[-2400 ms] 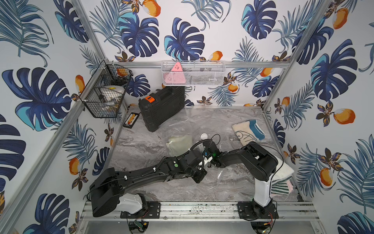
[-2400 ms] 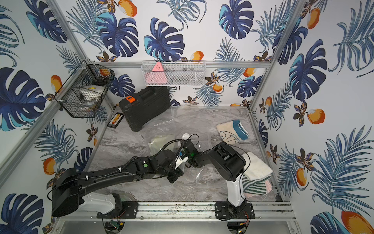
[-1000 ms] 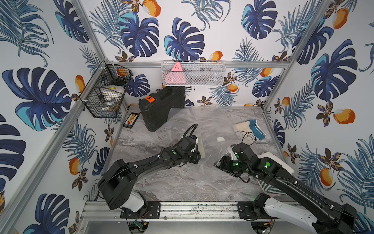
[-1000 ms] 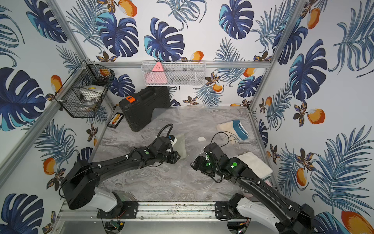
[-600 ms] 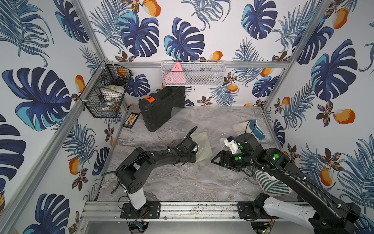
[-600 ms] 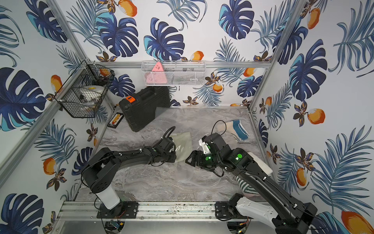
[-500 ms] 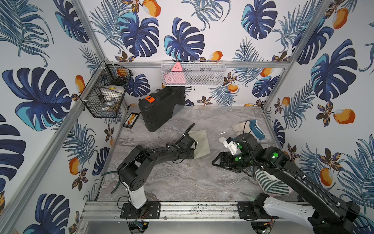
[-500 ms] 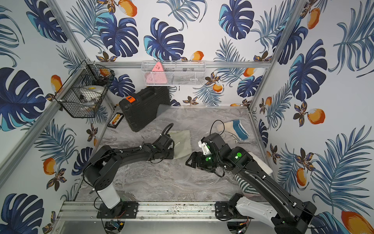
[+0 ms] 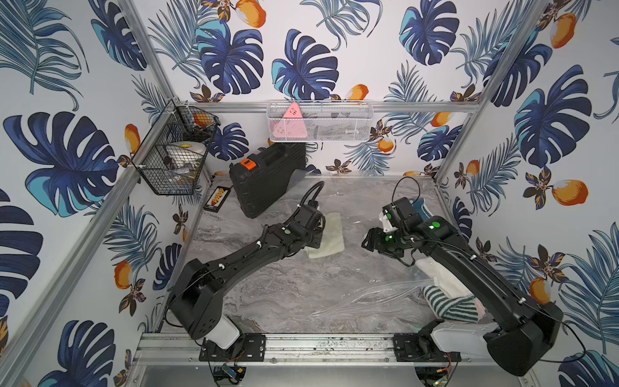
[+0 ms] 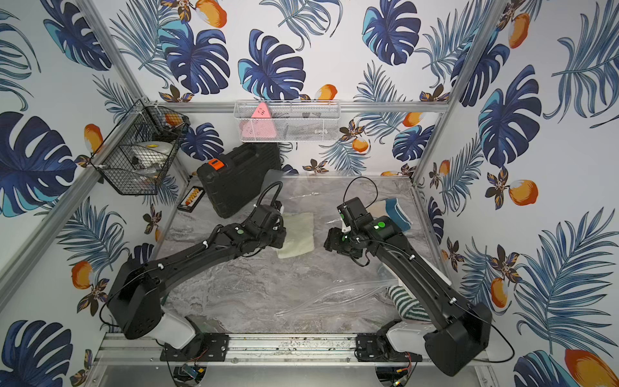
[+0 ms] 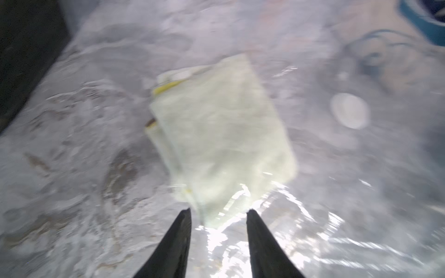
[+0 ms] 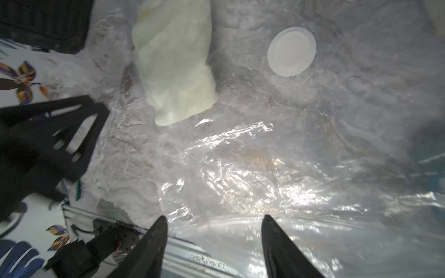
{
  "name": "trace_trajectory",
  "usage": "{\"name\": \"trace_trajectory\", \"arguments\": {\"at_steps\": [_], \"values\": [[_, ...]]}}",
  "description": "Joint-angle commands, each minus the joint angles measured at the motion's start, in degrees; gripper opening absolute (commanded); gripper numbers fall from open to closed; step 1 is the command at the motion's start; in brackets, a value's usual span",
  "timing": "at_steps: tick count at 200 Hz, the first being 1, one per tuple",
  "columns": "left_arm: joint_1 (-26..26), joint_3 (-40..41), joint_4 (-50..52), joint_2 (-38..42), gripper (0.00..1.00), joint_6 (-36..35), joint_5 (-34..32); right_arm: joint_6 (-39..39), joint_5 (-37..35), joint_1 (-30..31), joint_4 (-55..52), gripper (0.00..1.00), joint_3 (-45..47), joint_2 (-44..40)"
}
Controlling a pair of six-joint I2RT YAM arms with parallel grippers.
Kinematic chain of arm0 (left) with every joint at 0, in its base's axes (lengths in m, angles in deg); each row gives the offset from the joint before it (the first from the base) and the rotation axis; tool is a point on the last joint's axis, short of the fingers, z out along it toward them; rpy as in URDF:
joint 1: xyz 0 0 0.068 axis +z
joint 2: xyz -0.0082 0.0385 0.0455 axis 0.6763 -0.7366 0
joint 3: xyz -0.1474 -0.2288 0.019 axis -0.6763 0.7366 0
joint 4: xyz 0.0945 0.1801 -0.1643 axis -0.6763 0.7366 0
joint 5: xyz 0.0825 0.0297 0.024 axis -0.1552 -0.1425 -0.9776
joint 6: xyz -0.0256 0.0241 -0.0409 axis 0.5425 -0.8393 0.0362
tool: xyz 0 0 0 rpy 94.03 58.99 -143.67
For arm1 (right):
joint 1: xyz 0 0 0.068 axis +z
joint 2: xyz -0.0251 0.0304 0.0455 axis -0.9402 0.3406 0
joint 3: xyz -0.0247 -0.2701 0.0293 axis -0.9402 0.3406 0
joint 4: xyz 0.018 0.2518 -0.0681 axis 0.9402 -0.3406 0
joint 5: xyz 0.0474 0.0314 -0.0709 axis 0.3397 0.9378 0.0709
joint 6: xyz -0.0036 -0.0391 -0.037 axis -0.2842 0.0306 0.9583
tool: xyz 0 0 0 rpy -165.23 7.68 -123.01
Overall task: Place the folded towel into the vacuum bag
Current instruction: Adjust the vacuum bag at the center of the board.
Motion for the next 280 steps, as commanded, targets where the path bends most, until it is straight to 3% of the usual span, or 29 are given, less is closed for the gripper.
{"name": "trace_trajectory", "arguments": {"at_steps": [1,39,85,110,132,149,168,202,212,238,280], "values": [[-1.23,1.68,0.6,2.54,0.43,1.21,6.99,-0.33,0.67,-0.11,13.21,0.6,4.04,6.15],[0.42,3.44,2.51,7.83,0.43,0.63,4.43,-2.31,-2.05,-0.03,24.53,0.59,1.42,20.15],[3.21,5.96,1.42,10.29,0.43,1.65,7.08,-5.21,4.0,4.84,30.11,0.57,-6.24,37.08],[3.27,5.75,1.63,10.62,0.43,0.97,7.0,-7.1,9.06,7.91,31.67,0.54,-9.35,39.79],[3.27,4.43,2.12,11.1,0.43,-0.61,7.35,-4.96,11.63,6.51,28.64,0.54,-10.56,37.7],[3.26,3.75,1.23,11.26,0.43,-1.41,8.76,-1.21,9.32,3.02,20.91,0.59,-11.62,33.03],[2.29,3.83,-1.1,11.23,0.43,-1.07,12.51,2.18,3.99,-5.35,12.78,0.7,-11.59,26.57],[-4.95,3.55,-5.06,9.26,0.44,-1.4,14.52,0.12,-5.26,-26.41,6.17,0.87,-7.84,18.72],[-6.92,3.66,-6.65,8.15,0.44,-0.87,15.25,-0.95,-7.63,-30.95,7.5,1.0,-6.19,17.76],[-10.39,3.12,-7.85,5.43,0.44,-0.62,16.62,-1.58,-7.69,-37.74,8.72,1.0,-7.4,22.79],[-10.74,3.8,-7.06,6.28,0.44,-2.33,15.48,-3.43,-6.77,-41.5,11.22,0.98,-10.13,30.5]]}}
